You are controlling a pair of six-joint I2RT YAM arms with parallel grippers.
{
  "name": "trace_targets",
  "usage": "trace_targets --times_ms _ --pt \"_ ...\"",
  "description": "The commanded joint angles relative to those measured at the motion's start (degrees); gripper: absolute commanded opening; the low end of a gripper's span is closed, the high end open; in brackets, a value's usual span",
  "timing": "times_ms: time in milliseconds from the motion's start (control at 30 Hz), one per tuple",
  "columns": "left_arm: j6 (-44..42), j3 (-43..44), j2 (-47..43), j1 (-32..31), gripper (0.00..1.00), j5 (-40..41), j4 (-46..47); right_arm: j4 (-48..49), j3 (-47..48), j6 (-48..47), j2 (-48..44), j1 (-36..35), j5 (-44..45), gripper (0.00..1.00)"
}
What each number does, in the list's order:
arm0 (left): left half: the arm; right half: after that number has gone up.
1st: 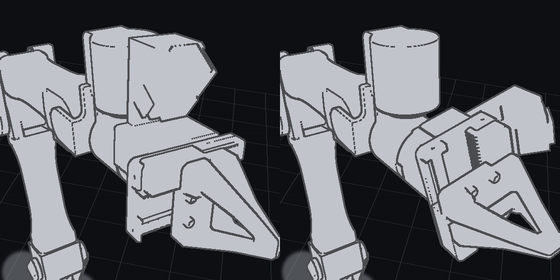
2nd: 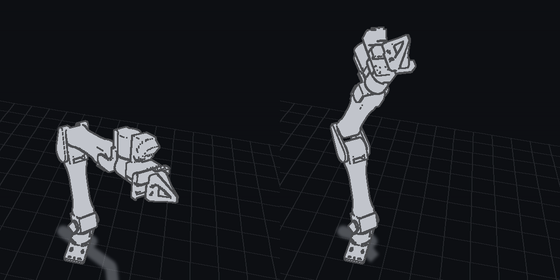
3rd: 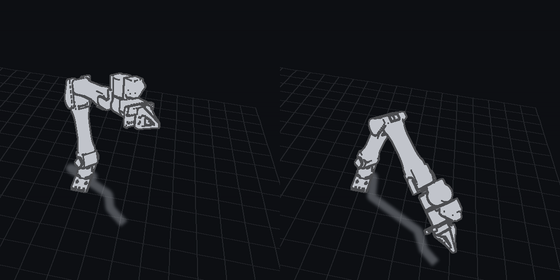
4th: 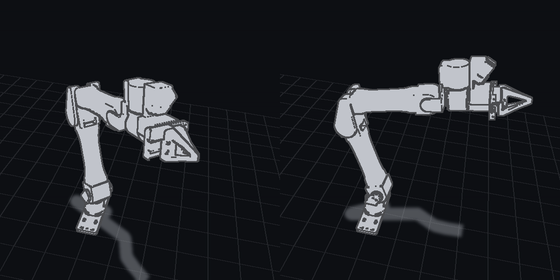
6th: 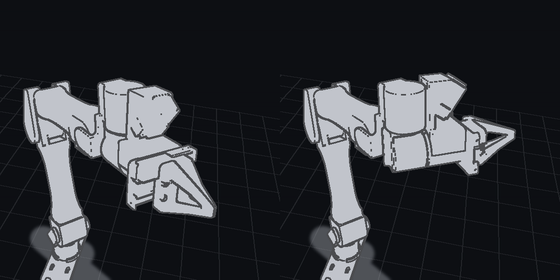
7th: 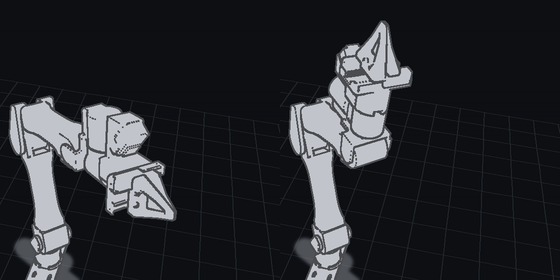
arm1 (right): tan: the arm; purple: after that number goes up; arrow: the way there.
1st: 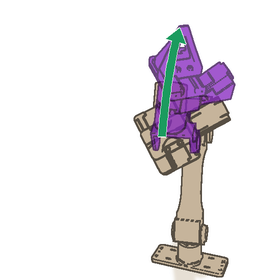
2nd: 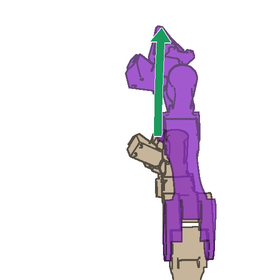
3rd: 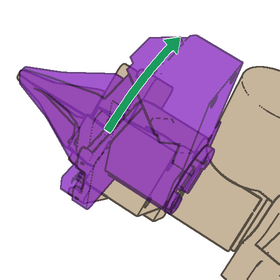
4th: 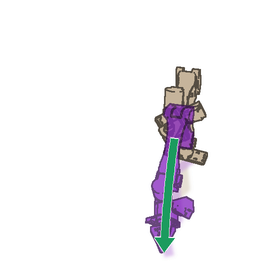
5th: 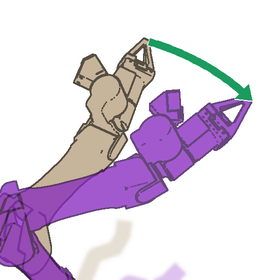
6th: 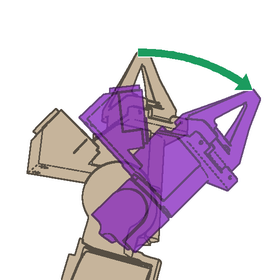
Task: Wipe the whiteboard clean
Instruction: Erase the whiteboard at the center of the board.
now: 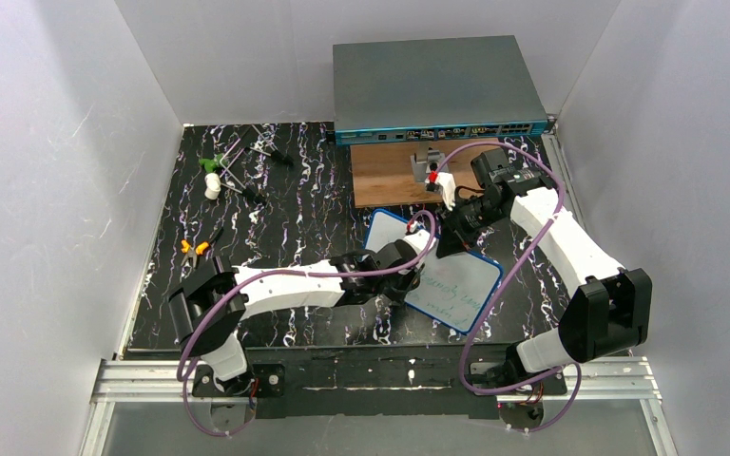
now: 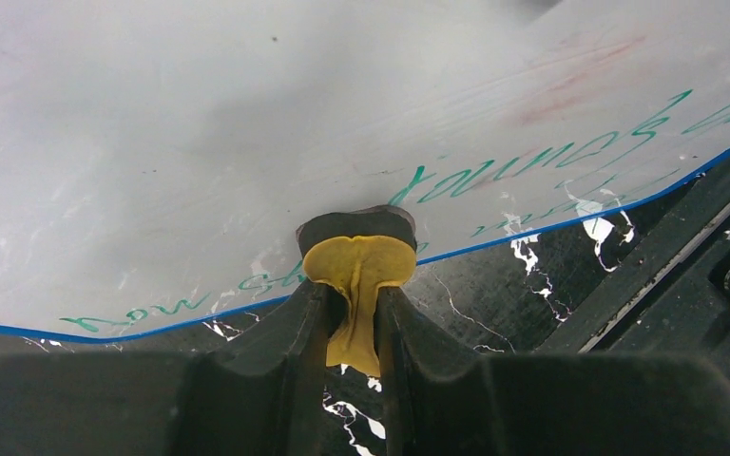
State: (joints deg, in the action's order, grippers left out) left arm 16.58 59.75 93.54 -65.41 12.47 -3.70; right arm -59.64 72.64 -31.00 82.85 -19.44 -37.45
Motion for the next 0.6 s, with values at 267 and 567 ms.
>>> trace_targets --times_ms 267,567 --pt "6.15 -8.86 -5.7 2.88 0.0 0.71 6.29 -3.14 -0.33 -1.45 -1.1 -1.3 -4.59 0.01" --pt "4.43 -3.82 -1.81 -1.91 0.0 -1.39 6.57 -3.41 0.06 -1.52 -0.52 -1.31 -4.6 0.01"
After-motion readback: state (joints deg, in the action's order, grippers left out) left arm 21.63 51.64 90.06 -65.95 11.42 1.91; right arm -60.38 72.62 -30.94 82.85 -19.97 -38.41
